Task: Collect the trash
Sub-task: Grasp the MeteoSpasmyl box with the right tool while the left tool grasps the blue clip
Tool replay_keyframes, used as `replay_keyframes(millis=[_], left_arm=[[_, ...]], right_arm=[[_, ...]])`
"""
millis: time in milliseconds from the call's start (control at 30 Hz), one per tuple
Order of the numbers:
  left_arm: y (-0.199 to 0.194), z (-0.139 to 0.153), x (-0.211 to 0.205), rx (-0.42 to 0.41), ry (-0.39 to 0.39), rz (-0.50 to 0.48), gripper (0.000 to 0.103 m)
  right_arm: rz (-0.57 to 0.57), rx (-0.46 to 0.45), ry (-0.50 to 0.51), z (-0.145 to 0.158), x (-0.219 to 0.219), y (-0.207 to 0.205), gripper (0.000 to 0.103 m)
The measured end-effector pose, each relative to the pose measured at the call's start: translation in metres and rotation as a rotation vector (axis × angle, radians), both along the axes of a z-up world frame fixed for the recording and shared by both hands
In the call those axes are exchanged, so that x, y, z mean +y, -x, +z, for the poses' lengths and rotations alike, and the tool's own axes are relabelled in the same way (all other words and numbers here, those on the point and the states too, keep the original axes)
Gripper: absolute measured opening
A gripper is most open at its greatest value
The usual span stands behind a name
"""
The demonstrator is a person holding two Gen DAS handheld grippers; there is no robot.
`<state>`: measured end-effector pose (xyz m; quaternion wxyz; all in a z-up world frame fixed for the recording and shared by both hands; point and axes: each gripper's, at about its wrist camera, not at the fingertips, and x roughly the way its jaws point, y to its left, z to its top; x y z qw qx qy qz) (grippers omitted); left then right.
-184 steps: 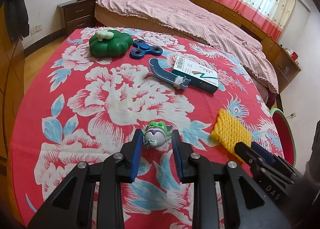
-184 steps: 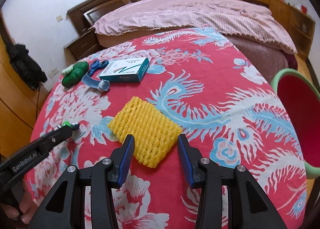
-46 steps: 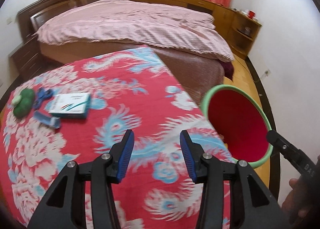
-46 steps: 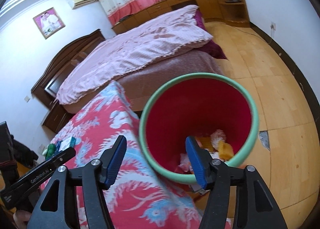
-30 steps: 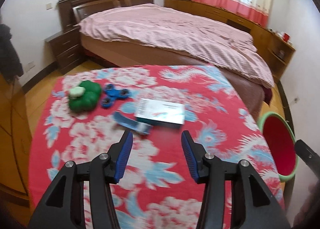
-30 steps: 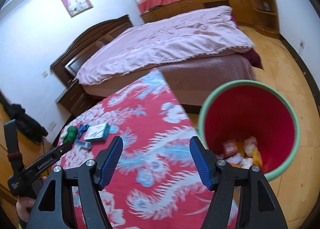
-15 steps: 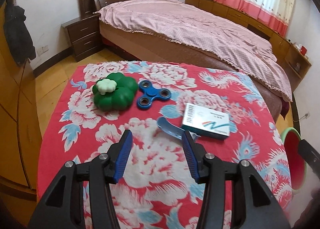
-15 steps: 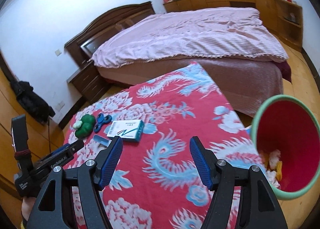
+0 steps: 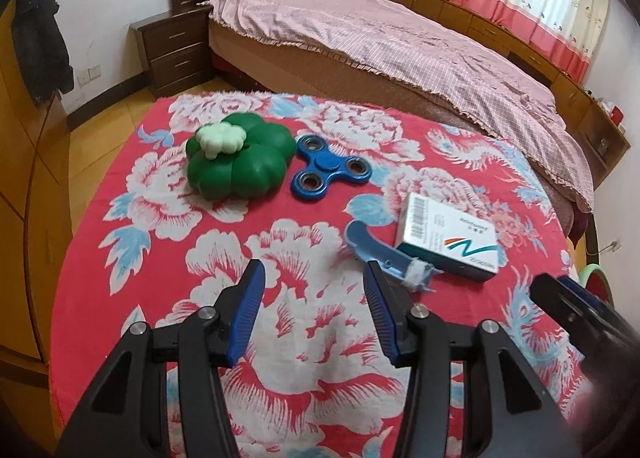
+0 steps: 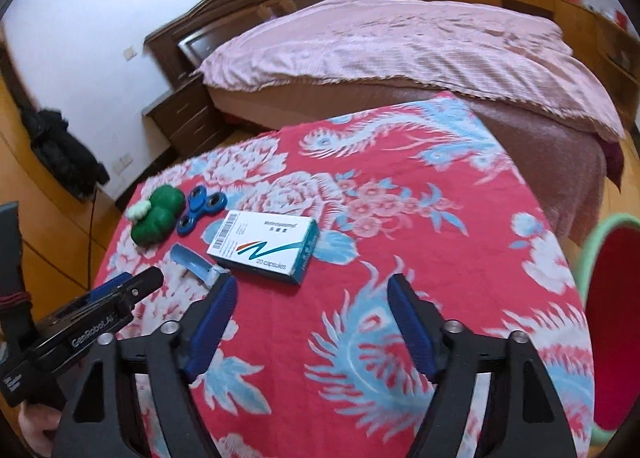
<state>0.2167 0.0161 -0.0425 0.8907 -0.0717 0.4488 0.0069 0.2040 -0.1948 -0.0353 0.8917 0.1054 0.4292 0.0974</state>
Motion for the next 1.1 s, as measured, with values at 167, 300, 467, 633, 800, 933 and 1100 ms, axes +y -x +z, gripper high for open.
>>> replay_keyframes(millis=[167, 300, 467, 633, 800, 933, 1100], left_arm=[[-0.001, -0.012, 0.005, 0.018, 0.008, 0.019, 0.051], [-0.002, -0.018, 0.009, 0.027, 0.016, 0.035, 0.051], [-0.004, -0.022, 0.013, 0.033, 0.019, 0.042, 0.051], [-0.007, -0.023, 0.014, 0.031, 0.010, 0.045, 0.051], [-0.011, -0.018, 0.015, 0.013, 0.039, 0.037, 0.051], [-0.012, -0.012, 0.009, -0.019, 0.041, 0.003, 0.051], [-0.012, -0.006, 0.002, -0.046, 0.073, -0.037, 0.051]], right_arm=[[0.063, 0.009, 0.068, -0.012, 0.017, -0.022, 0.079], [0.097, 0.021, 0.111, -0.024, 0.027, -0.037, 0.080], [0.128, 0.003, 0.172, -0.033, 0.035, -0.051, 0.080], [0.168, -0.020, 0.197, -0.036, 0.042, -0.058, 0.080], [0.109, -0.008, 0.145, -0.035, 0.034, -0.058, 0.080], [0.072, -0.012, 0.139, -0.034, 0.030, -0.053, 0.080], [0.054, -0.009, 0.119, -0.033, 0.026, -0.044, 0.080]])
